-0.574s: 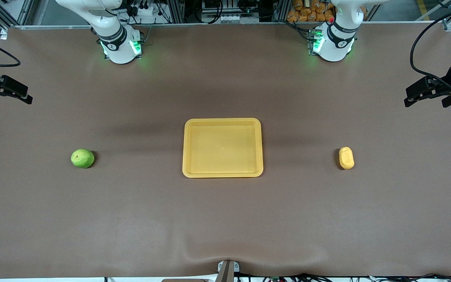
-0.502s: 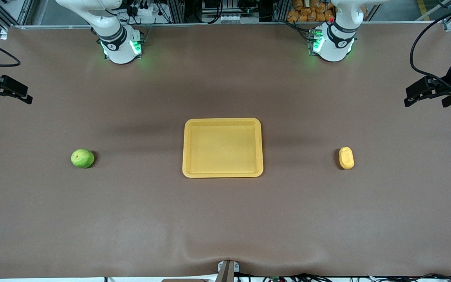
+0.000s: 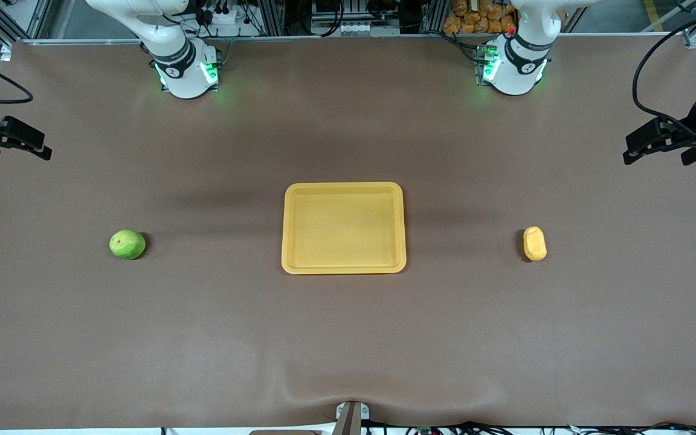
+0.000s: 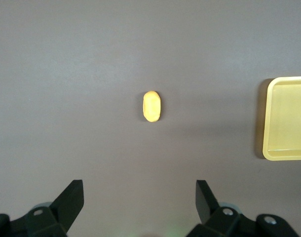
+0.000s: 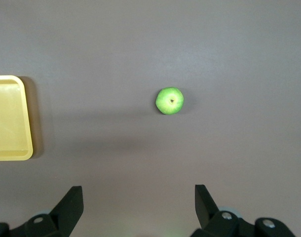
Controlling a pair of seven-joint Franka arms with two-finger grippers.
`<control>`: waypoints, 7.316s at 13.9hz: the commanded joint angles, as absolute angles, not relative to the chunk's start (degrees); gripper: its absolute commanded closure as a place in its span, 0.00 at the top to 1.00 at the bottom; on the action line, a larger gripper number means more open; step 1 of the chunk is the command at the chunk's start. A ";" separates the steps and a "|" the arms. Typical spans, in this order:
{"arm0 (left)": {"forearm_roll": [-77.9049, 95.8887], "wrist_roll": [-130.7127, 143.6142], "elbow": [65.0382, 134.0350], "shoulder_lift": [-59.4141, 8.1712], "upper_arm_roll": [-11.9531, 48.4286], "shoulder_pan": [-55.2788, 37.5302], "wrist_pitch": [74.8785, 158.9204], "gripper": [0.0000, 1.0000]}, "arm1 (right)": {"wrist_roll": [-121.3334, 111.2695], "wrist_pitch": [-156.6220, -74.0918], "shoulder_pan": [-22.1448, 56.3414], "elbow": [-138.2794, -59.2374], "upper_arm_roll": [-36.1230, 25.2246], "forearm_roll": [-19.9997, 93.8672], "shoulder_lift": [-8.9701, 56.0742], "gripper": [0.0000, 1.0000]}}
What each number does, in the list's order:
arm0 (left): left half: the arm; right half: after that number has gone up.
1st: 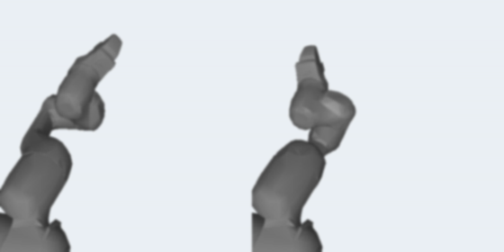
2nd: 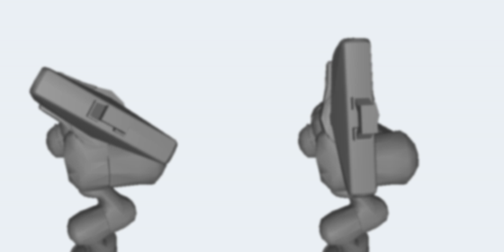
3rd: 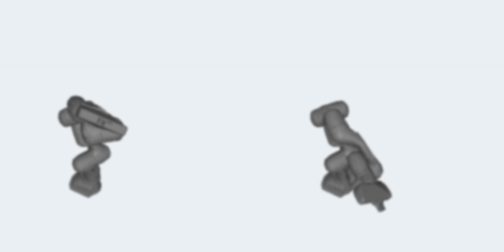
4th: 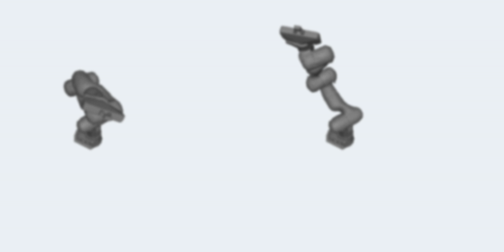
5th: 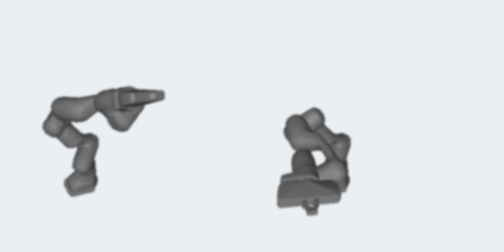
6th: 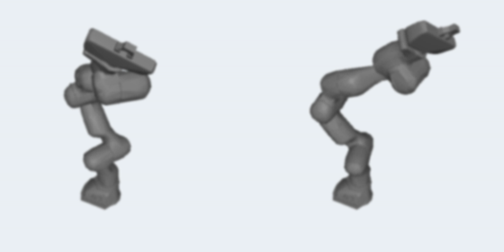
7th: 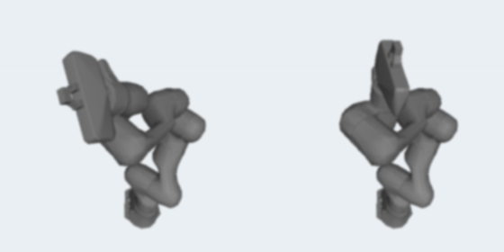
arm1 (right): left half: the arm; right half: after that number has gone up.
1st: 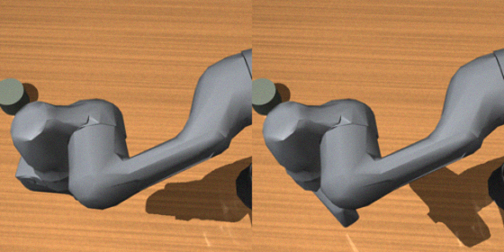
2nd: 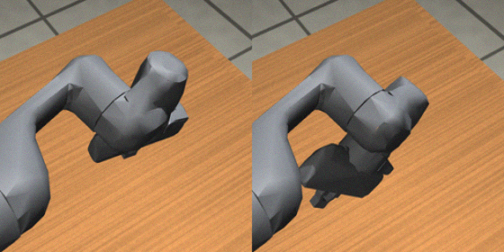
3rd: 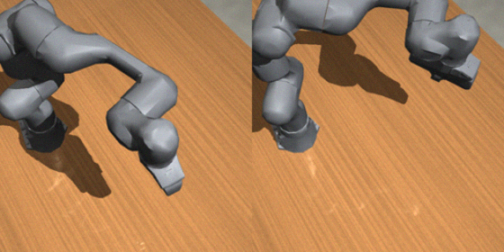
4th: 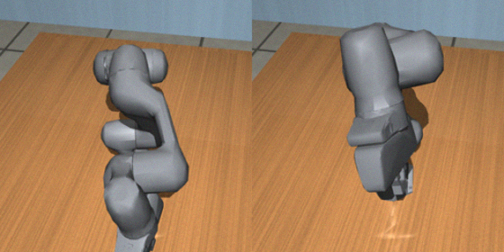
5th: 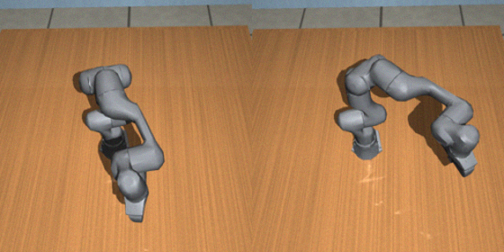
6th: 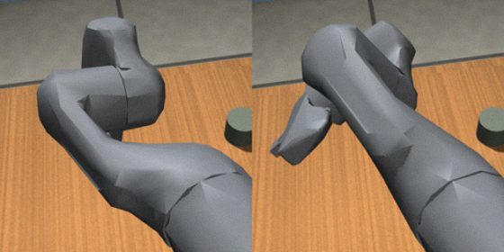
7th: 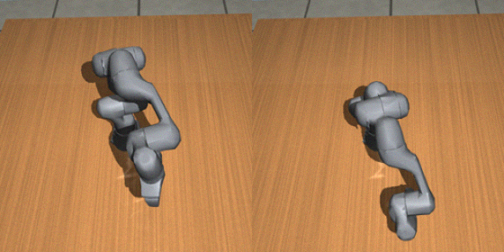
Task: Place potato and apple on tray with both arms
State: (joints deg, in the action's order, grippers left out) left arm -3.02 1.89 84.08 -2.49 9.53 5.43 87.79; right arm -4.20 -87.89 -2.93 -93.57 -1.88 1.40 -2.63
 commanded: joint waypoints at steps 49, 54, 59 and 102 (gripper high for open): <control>-5.27 38.02 96.69 -30.14 20.83 -7.97 118.74 0.00 | -7.91 -163.48 -9.14 -128.58 -1.49 -2.64 22.15 1.00; -6.76 45.88 92.73 -34.62 20.21 -17.21 118.92 0.00 | -6.86 -163.21 -9.40 -128.93 -1.41 -1.85 23.29 1.00; -11.51 50.18 90.27 -38.93 20.21 -21.18 119.70 0.00 | -3.43 -162.95 -9.05 -129.90 -1.32 -1.85 23.47 1.00; -11.17 2.84 84.98 -14.60 19.78 6.22 96.42 1.00 | -64.22 -145.47 13.18 -121.12 14.50 5.25 13.79 0.00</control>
